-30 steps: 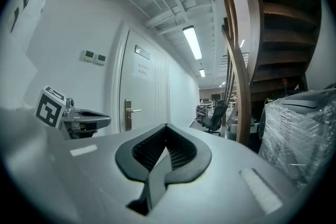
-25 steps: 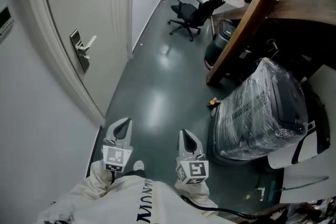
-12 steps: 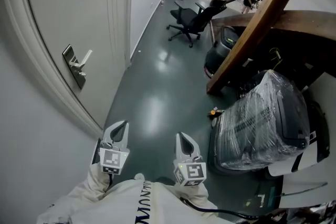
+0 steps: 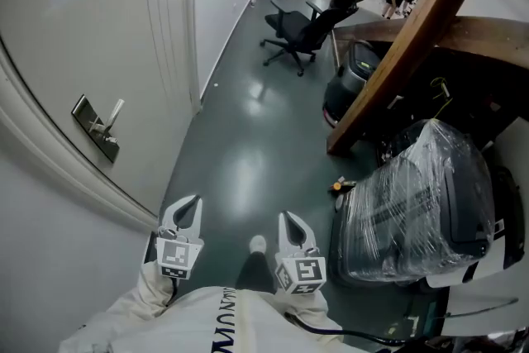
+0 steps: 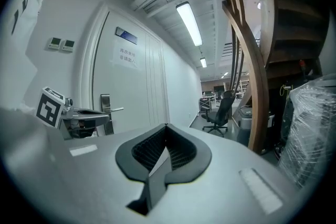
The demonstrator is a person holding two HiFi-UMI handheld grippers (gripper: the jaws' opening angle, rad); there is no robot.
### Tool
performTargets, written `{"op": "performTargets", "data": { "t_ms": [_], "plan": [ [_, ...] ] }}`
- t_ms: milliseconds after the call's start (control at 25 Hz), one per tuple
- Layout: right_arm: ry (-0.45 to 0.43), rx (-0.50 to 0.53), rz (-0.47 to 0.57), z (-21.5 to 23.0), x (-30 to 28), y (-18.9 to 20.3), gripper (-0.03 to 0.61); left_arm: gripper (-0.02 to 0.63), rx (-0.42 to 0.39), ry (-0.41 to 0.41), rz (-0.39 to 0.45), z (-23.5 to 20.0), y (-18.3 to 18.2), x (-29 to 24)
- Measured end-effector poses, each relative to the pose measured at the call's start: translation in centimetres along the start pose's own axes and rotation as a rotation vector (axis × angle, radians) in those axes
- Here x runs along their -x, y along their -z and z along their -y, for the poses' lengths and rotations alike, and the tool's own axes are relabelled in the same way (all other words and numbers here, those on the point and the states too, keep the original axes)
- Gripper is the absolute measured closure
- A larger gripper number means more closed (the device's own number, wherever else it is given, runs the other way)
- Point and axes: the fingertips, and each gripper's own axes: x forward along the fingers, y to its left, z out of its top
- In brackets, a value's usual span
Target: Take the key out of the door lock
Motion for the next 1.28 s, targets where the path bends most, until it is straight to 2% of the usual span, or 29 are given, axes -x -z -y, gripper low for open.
{"op": "performTargets", "data": {
  "t_ms": [440, 760, 1040, 1280],
  "plan": [
    [-0.144, 0.040, 0.000, 7.3, -12.0, -4.5, 0.578, 0.614, 0.001, -0.114, -0.011, -2.4, -3.1, -12.2],
    [-0.219, 0.040, -0.013, 11.2, -17.6, -5.4, 0.578, 0.614, 0.013, -0.189, -0.035, -3.3, -3.5, -17.8],
    [-0.340, 0.054, -0.027, 10.6, -22.1, -5.3, 0.578, 0.614, 0.024, -0.304, -0.059, -5.3, -3.1, -18.1],
    [-0.508, 0.069, -0.069, 5.3, -25.0, -4.6, 0.577, 0.614, 0.073, -0.470, -0.128, -8.7, -0.5, -13.6]
  ]
}}
